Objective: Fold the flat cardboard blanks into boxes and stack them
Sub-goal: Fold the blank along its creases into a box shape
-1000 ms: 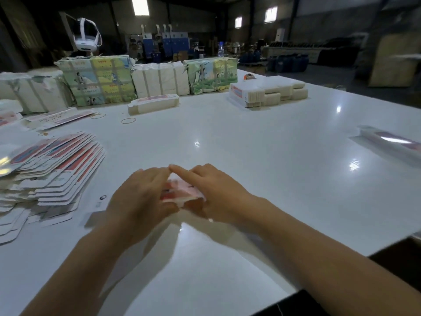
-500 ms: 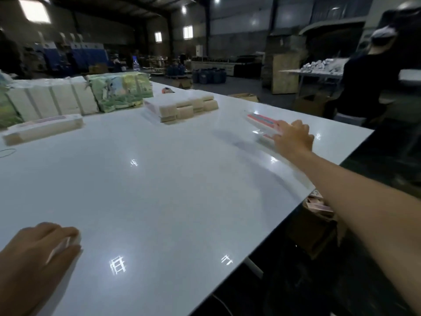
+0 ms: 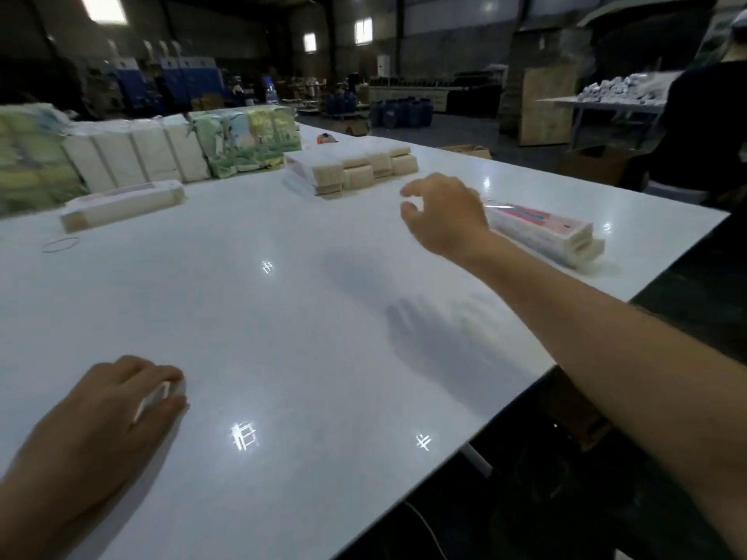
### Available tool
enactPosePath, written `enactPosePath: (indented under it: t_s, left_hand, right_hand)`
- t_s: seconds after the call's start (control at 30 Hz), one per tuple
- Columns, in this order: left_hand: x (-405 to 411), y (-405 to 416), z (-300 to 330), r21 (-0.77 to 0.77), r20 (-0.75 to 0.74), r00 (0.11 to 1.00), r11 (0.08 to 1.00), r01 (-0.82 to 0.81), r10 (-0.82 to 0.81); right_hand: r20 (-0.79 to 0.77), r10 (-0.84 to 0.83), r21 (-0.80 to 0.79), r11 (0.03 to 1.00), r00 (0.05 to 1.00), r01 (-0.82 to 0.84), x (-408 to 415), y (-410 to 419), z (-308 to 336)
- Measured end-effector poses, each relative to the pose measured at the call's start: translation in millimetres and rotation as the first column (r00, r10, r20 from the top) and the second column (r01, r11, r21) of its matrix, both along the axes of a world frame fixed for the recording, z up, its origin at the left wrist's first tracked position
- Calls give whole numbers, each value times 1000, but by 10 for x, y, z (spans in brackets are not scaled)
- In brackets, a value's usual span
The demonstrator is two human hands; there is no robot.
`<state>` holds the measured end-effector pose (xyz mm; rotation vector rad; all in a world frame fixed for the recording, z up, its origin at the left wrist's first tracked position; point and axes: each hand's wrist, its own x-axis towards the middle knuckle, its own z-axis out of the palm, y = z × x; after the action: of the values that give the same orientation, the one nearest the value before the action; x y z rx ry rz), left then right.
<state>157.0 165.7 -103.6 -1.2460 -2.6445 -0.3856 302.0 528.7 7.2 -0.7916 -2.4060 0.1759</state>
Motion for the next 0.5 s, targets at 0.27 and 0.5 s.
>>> enactPosePath:
  t_s: [0.27,0.5]
  left_hand:
    - [279,-72,215,178,72,996,982,-66,54]
    - [3,-142,348,190,167,985,978,-81,49]
  right_hand:
    - [198,618,-138,786,761,-603,-822,-2182,-595]
    - [196,657,-82,751,728,-655,-868,-2205,-938]
